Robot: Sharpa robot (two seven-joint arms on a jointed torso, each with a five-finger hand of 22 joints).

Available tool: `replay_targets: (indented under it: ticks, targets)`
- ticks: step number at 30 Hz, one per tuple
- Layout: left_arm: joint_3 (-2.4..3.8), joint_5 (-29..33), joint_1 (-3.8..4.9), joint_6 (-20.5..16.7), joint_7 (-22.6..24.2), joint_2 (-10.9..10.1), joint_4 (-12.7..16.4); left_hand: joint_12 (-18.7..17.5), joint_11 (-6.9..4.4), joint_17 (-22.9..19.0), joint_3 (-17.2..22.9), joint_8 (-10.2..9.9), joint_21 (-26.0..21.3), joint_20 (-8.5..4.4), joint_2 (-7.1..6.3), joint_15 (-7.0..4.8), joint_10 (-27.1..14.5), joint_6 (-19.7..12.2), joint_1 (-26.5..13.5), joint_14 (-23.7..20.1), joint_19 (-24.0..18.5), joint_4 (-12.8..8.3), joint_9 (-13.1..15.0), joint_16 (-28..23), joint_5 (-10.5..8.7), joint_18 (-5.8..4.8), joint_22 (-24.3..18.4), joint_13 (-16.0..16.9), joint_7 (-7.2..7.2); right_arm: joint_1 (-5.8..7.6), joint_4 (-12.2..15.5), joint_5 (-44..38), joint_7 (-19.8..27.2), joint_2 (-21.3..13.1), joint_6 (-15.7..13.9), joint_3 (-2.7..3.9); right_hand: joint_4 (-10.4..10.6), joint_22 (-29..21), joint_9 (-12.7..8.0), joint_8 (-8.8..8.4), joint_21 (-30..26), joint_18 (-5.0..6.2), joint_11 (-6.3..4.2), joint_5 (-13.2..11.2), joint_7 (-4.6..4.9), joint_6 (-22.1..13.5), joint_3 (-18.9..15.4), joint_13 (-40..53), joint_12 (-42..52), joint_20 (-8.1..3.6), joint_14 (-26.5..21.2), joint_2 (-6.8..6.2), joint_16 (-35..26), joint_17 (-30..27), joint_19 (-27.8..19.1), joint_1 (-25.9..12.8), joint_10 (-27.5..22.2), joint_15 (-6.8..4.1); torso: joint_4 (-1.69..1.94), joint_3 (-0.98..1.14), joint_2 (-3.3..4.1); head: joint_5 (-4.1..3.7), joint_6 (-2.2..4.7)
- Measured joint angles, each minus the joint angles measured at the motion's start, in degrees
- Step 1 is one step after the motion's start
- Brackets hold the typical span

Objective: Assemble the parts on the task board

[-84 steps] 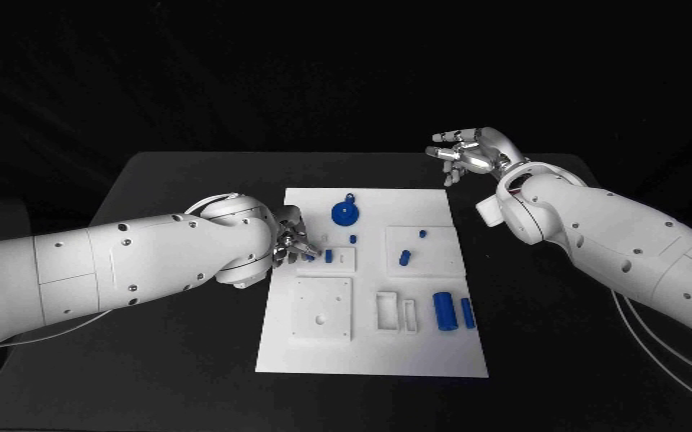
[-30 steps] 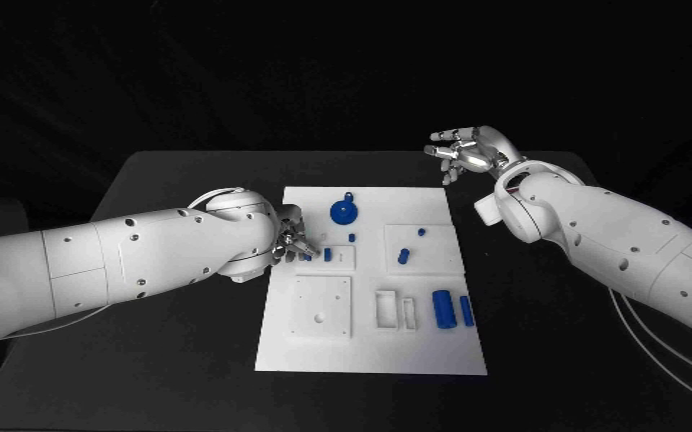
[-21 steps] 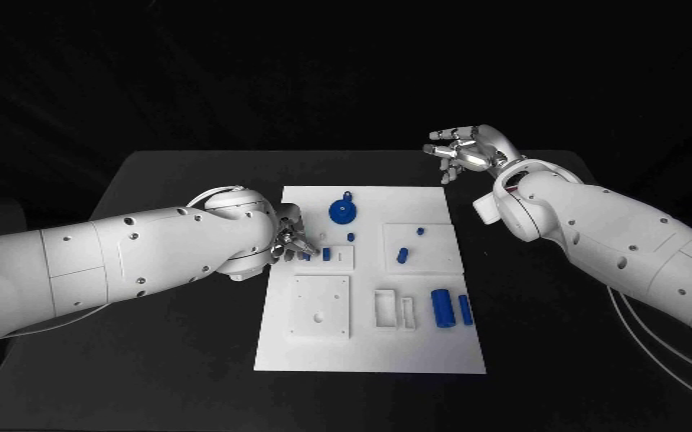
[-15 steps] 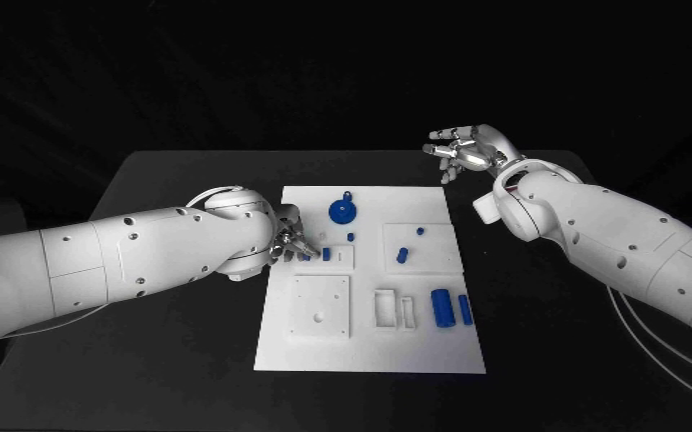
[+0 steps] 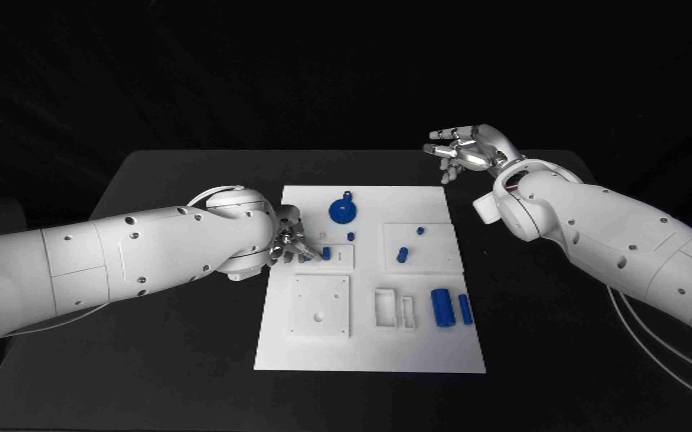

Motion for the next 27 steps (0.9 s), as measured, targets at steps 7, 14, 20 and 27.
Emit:
replay_targets:
  ticks: [7,14,20,27]
  targets:
    - [0.04,0.0,-0.06,0.0,0.0,0.1,-0.3,0.0,0.0,-0.1,-0.1,0.2,0.0,0.0,-0.23,0.0,0.0,-0.1,-0.2,0.0,0.0,0.7,0.0,0.0,0.0,0.0,0.0,0.0,0.27,-0.11,0.0,0.0,0.0,0.0,0.0,0.0,0.0,0.0,0.0,0.0,0.0,0.0,0.0,0.0,0.0,0.0,0.0,0.0,0.0,0.0,0.0,0.0,0.0,0.0,0.0,0.0,0.0,0.0,-0.01,0.0,0.0,0.0,0.03]
    - [0.09,0.0,-0.07,-0.1,0.1,0.1,-0.6,0.0,0.0,-0.1,-0.1,0.3,0.0,0.0,-0.85,0.0,0.0,0.0,-0.8,0.0,0.0,1.9,0.1,0.0,-0.23,0.0,0.0,-0.1,0.36,-0.24,0.0,0.0,0.0,0.0,0.0,0.0,0.0,0.0,0.0,0.0,0.0,0.0,0.0,0.0,0.0,0.0,0.0,0.0,0.0,0.0,0.0,0.0,0.0,0.0,0.0,0.0,0.0,0.0,-0.01,-0.01,0.01,-0.03,0.04]
    - [0.12,0.0,-0.06,-0.1,0.1,0.0,-0.9,0.0,0.21,-0.3,1.3,0.6,-0.3,0.0,-2.9,0.19,-0.2,0.0,-1.7,-0.2,0.0,3.5,0.1,0.0,-0.45,0.0,0.0,-0.1,0.36,-0.31,-0.1,0.0,0.0,-0.1,0.0,0.0,0.0,-0.1,0.0,0.0,0.0,0.0,0.0,0.0,0.18,-0.4,0.0,0.0,0.0,0.0,0.0,0.0,-0.2,0.0,0.0,0.0,0.0,0.0,-0.01,-0.03,0.01,-0.07,-0.07]
    - [0.13,0.0,-0.05,-0.1,0.1,0.0,-0.9,0.0,0.41,-0.4,3.2,0.8,-0.7,0.0,-5.39,-0.01,-0.4,-0.2,-2.3,-0.4,0.0,5.4,0.3,0.0,-0.6,0.0,0.0,-0.1,0.61,-0.39,0.0,0.0,0.0,-0.1,0.0,0.0,-0.2,-0.1,0.0,0.0,0.0,0.0,-0.21,0.3,0.15,-0.6,0.2,0.0,0.0,0.0,0.0,0.0,-0.2,0.0,0.0,0.0,-0.2,0.0,-0.01,-0.03,0.01,-0.11,-0.12]
